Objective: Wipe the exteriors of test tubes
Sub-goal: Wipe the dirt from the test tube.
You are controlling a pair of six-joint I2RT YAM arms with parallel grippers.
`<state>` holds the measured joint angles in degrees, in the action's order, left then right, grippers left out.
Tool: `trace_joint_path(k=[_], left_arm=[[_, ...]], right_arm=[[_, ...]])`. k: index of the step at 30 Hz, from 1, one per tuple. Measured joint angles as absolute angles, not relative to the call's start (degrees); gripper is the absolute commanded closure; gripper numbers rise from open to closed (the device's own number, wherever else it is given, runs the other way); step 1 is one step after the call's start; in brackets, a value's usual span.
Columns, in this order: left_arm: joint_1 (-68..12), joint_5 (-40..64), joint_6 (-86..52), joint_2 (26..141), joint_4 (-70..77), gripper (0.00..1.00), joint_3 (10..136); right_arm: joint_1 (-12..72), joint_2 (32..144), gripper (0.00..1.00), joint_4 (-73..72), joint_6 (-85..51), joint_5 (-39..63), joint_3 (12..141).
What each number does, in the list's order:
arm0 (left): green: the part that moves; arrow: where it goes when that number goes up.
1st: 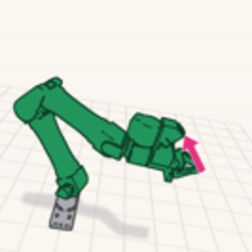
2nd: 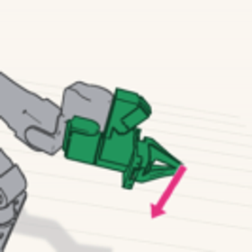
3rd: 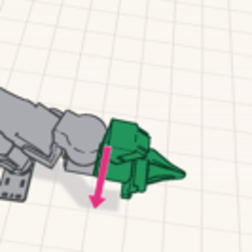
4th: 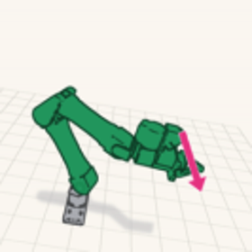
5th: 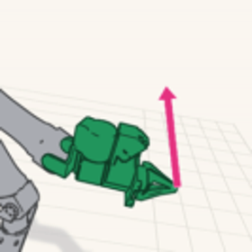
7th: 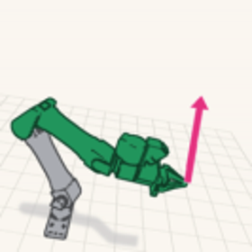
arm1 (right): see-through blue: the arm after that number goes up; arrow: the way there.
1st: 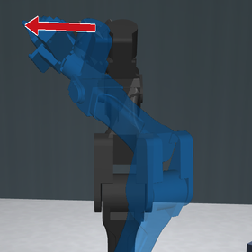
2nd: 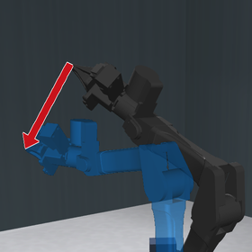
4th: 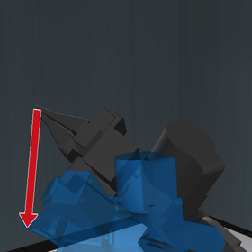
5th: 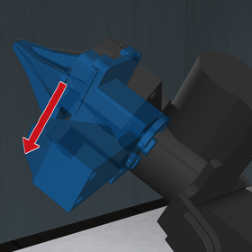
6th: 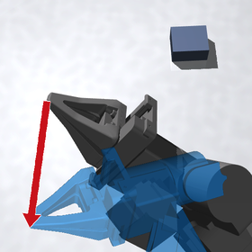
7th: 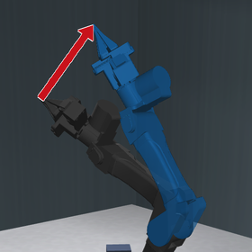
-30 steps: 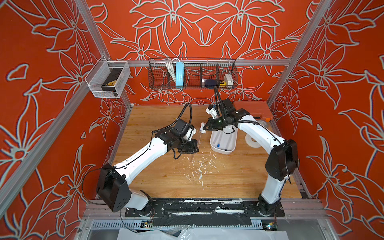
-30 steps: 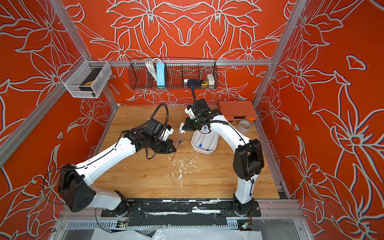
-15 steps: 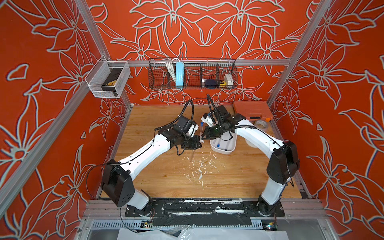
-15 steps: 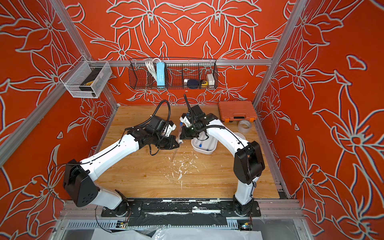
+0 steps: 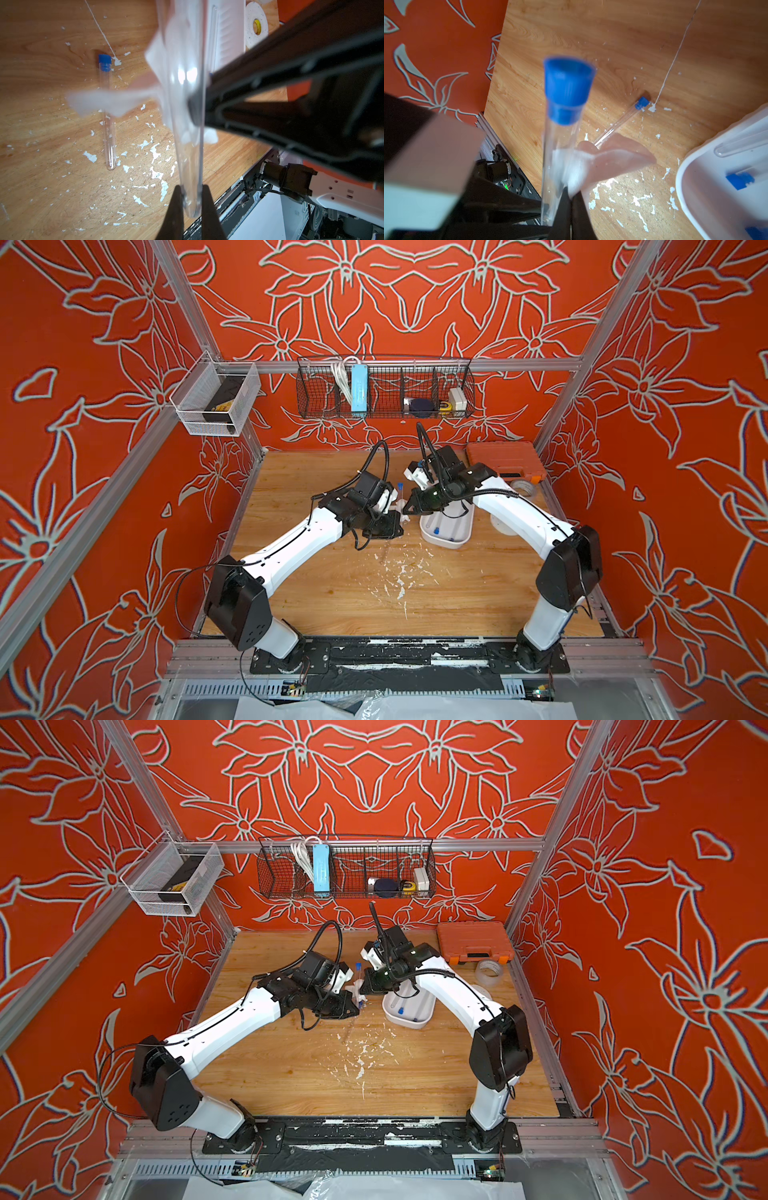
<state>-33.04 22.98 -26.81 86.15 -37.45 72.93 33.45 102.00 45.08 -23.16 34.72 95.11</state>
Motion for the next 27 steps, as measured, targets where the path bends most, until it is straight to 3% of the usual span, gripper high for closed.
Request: trace_joint_path(k=[13,19,27], left_arm=[[-33.04,23.03,-27.31,82.98,-38.61,0.95,69.36],[-33.01,23.07,-28.05,83.0,-38.83,0.95,69.36],[-33.06,23.27,-28.08,85.91,-38.17,0.95,72.03]], right_arm=[[31.33,110.52,1.0,46.63,-21.67,37.32,107.31],[31.38,110.74,1.0,46.96,-21.69,38.02,106.5],[33.5,106.0,1.0,44.75,-22.63,39.16,95.79]])
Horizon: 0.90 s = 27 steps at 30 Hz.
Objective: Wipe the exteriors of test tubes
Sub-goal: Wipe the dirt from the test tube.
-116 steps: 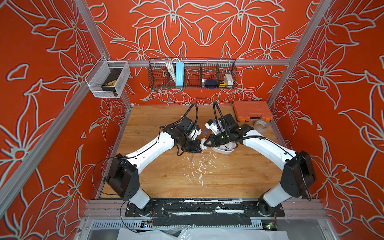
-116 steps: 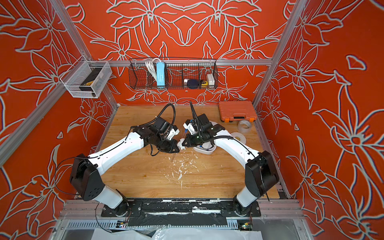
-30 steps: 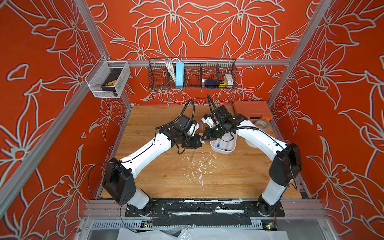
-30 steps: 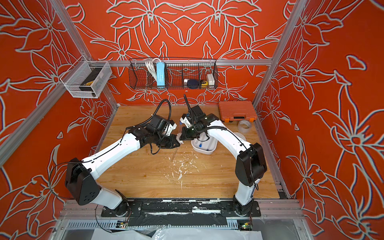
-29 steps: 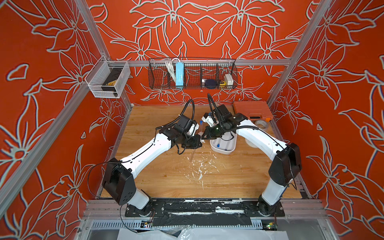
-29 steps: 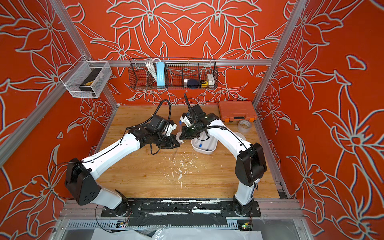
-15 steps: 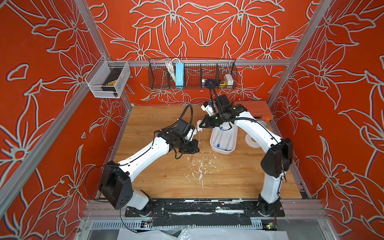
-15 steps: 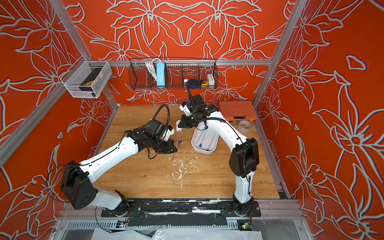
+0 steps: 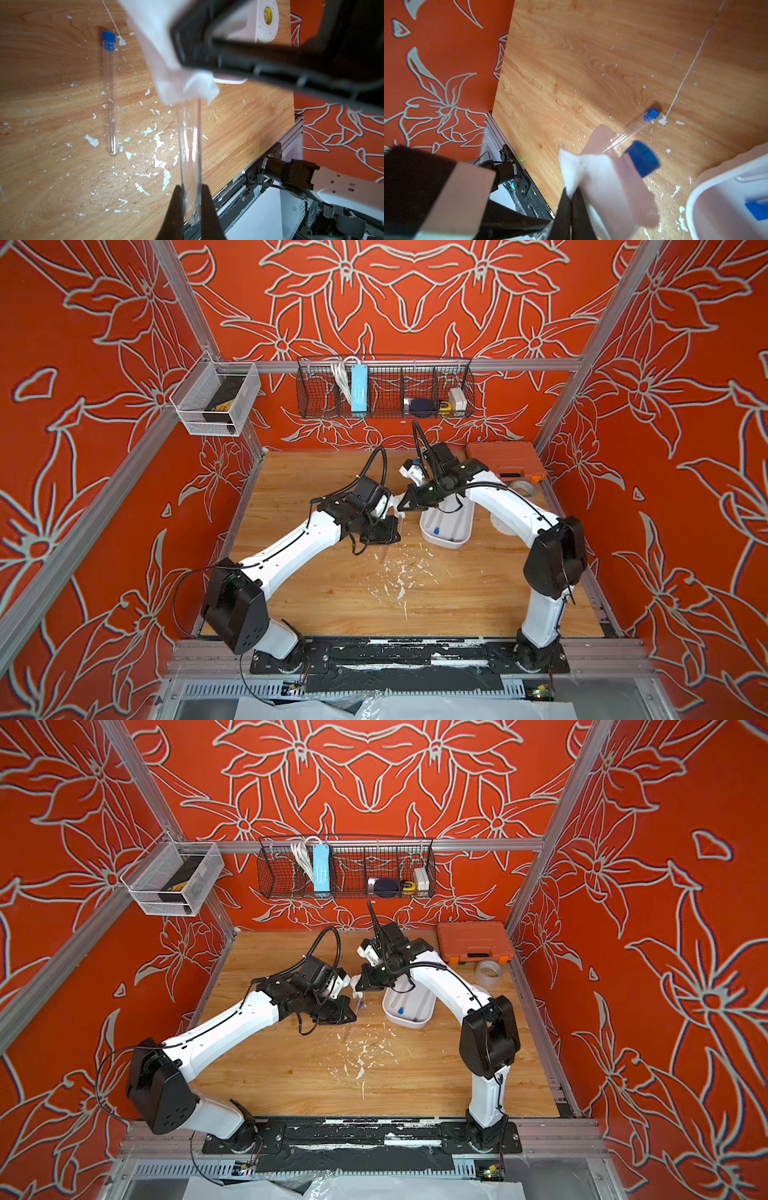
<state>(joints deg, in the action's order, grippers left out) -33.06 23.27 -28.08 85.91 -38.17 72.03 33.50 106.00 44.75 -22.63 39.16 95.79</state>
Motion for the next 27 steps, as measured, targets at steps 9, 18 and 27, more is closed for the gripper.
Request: trace_joint_path(k=[9,18,27], left_arm=[[-33.08,23.33,-27.31,88.36,-37.36,0.96,74.52],[-33.08,22.65,-25.8,88.36,-38.13,0.96,74.46],[-33.08,20.6,-25.3,88.29,-39.79,0.96,74.06]], right_arm=[[34.5,102.63,1.0,43.16,-23.9,39.09,91.2],[32.95,104.92,1.0,45.47,-22.68,39.03,98.02],[29.67,112.49,1.0,49.78,-19.92,38.96,110.32]])
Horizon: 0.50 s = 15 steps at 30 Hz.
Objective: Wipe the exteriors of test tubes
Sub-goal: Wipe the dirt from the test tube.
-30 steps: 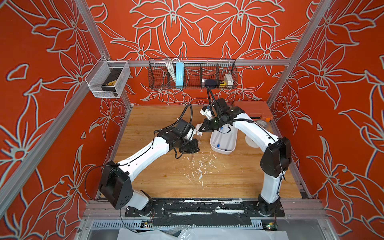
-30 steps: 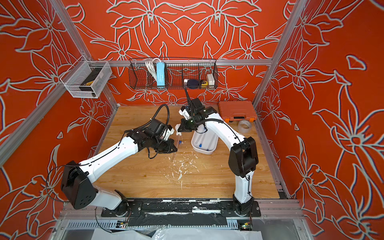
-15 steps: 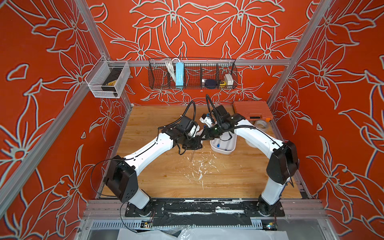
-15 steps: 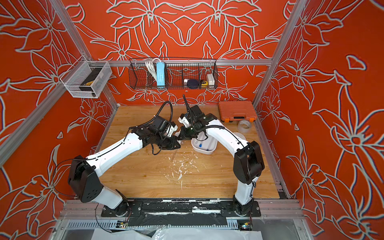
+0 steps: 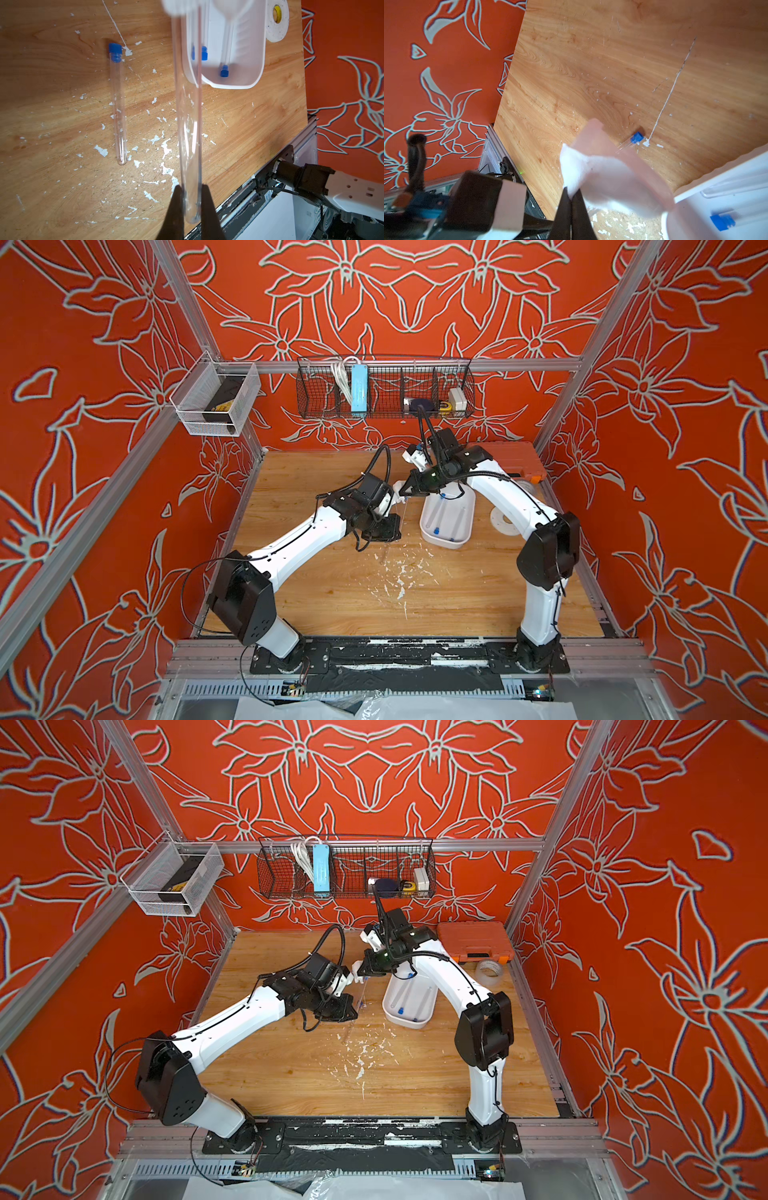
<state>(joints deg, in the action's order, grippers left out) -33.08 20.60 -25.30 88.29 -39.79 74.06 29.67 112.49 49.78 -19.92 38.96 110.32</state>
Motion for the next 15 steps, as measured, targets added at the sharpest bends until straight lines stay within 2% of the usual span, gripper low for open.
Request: trace_joint_path(k=[7,15], left_arm=[[-33.08,18.92,-25.65,88.29,-39.97,0.96,74.06],[-33.06,18.48,-26.72,88.38,-39.75,0.97,74.17]], right_arm=[[28.88,113.08,1.0,52.07,-18.52,38.87,111.09],[30.17,109.47,1.0,51.03,-18.98,38.85,101.67]])
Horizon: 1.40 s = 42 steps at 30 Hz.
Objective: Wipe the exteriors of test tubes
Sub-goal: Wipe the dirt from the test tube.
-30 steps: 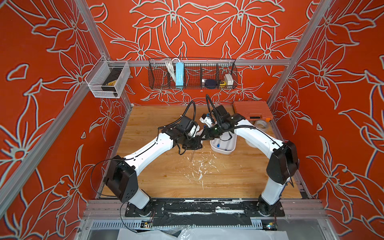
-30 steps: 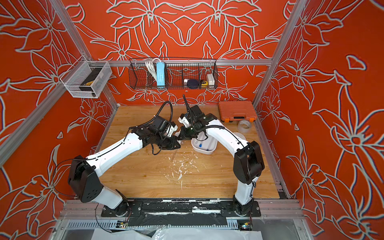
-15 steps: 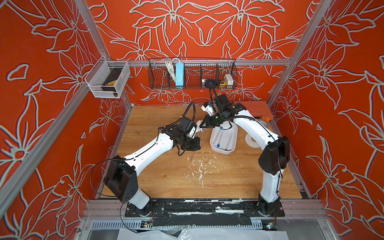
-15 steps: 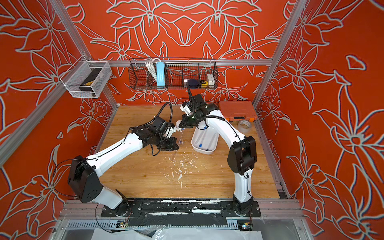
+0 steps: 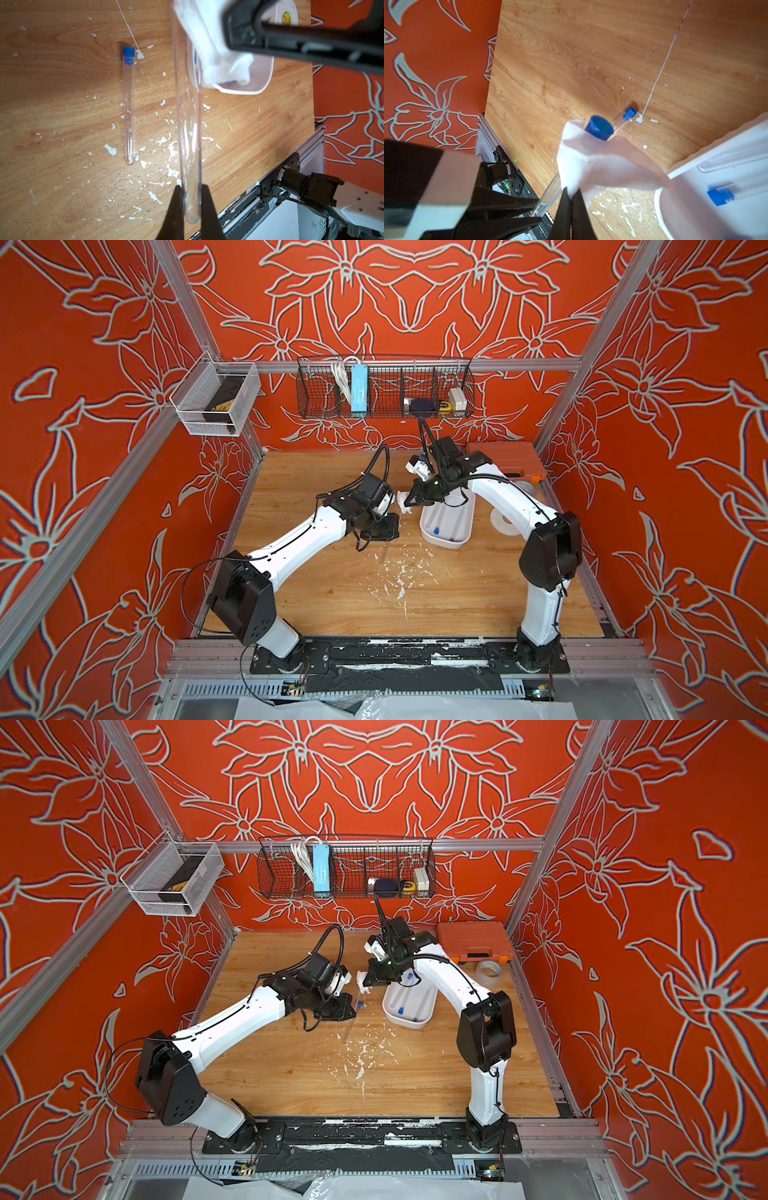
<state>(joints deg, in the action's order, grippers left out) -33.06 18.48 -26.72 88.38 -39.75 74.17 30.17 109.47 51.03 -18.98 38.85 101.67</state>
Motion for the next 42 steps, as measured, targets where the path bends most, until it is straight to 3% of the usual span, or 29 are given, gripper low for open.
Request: trace_joint_path(k=[17,32,42], left_arm=[[-32.99,19.33,-26.57,89.67,-39.62,0.97,76.2],[-32.99,19.57,-26.2,89.43,-39.86,0.97,74.89],[-32.82,19.62,-26.2,91.57,-40.45,0.97,77.6]], right_arm=[[31.24,106.24,1.0,46.89,-21.32,39.72,97.06],[26.65,112.92,1.0,47.62,-21.61,40.97,109.08],[28.56,109.3,1.0,44.49,-22.33,40.77,97.47]])
